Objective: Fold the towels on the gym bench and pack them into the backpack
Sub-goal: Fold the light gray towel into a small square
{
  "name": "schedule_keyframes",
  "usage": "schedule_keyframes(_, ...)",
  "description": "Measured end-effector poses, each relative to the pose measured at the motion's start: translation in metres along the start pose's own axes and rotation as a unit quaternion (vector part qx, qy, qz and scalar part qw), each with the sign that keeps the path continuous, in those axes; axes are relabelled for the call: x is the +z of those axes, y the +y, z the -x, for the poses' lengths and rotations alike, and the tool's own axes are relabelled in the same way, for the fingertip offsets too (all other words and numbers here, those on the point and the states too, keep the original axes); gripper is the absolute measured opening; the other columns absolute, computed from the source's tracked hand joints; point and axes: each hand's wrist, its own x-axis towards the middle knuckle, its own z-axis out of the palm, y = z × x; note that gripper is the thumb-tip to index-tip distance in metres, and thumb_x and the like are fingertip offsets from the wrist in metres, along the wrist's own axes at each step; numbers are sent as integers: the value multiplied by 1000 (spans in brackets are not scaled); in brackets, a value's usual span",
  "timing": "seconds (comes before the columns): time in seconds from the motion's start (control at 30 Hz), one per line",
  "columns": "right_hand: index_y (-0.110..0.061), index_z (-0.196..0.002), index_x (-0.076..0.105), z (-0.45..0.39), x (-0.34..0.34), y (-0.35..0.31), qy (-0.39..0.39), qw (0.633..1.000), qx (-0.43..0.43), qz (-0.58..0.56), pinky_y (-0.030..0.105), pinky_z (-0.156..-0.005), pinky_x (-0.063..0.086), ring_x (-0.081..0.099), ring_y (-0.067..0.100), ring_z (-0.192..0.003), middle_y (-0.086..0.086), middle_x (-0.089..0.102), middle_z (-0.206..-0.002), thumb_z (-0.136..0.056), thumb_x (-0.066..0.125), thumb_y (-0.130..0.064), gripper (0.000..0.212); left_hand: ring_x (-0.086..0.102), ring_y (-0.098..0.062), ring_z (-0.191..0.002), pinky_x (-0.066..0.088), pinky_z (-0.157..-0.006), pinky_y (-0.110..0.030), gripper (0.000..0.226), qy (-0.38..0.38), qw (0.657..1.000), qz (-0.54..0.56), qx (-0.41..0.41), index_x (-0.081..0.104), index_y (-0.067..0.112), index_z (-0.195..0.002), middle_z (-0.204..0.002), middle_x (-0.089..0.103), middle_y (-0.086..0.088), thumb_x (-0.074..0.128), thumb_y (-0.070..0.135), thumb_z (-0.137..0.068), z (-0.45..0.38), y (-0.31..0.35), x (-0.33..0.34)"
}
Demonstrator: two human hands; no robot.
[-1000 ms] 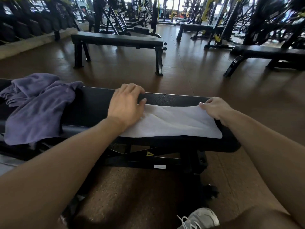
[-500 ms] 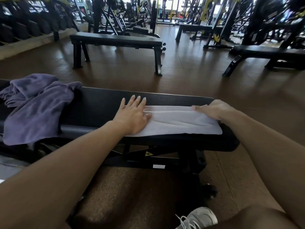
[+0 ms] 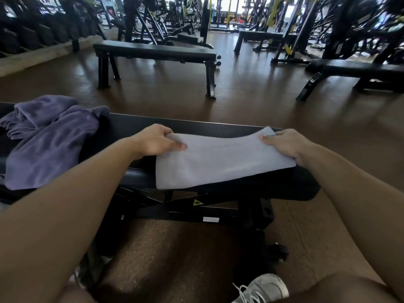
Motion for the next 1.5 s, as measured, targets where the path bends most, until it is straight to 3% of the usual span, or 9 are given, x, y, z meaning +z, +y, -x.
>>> schedule_keyframes(0.2,-25,-98,69,-7,-2,-22,63,956,-213,-192,22,-85,54,70,4,-92,-13,76,-94,-94,70,-12,14,56,4,-65,45,-60,-17,37,285,928,123,208,46,22,-73,-78,60,7,77,4,-85,3,21,-26)
schedule_keyframes(0.3,-27,-83,66,-11,-7,-11,82,957,-266,-75,20,-77,49,63,3,-79,-14,71,-80,-87,71,2,30,68,-13,-78,57,-71,-33,48,246,925,-19,288,47,30,-68,-85,70,0,71,-9,-81,5,15,-35)
schedule_keyframes(0.47,-25,-78,75,-4,-21,5,-88,902,-271,324,23,-77,55,72,10,-89,-10,77,-93,-77,53,21,52,65,-19,-81,51,-78,-33,33,-35,975,-163,150,65,22,-80,-90,72,-5,94,17,-66,14,-16,-16)
schedule_keyframes(0.57,-23,-86,75,12,-14,-13,-70,904,-274,320,9,-60,43,65,-1,-71,-3,76,-95,-79,48,15,47,61,-9,-86,45,-80,-25,35,3,981,-105,164,74,22,-90,-94,72,3,95,35,-64,17,-19,-11)
schedule_keyframes(0.7,-31,-101,75,27,15,-24,-124,896,-306,296,2,-78,36,61,-14,-88,-20,71,-103,-83,82,-32,19,59,-6,-108,40,-100,-17,41,11,965,-166,201,79,25,-109,-112,70,11,91,34,-72,20,-20,-9)
schedule_keyframes(0.9,-43,-110,73,27,40,-15,-123,872,-326,343,36,-105,42,56,6,-112,-22,64,-111,-75,70,-65,42,49,-15,-138,34,-116,-26,58,24,944,-258,203,59,28,-142,-146,57,6,70,31,-85,28,-23,1)
schedule_keyframes(1.1,-34,-108,73,35,56,-16,4,820,-407,404,33,-97,43,57,13,-112,-15,69,-112,-88,61,-34,24,63,-29,-116,50,-98,-40,32,68,920,-293,253,73,17,-115,-119,73,-6,52,19,-91,29,-19,12)
schedule_keyframes(1.27,-34,-99,67,23,42,-15,-3,852,-322,412,35,-82,47,63,22,-103,-11,67,-97,-91,60,-31,11,62,-25,-88,50,-76,-41,14,223,949,-143,171,68,23,-97,-90,69,1,54,24,-99,23,-23,-4)
schedule_keyframes(1.5,-28,-89,74,23,31,-32,104,946,-302,61,18,-73,47,64,-2,-78,-16,73,-87,-92,73,-30,4,58,-17,-73,46,-68,-32,27,269,950,-103,120,74,24,-81,-79,63,3,70,49,-90,20,-17,-26)
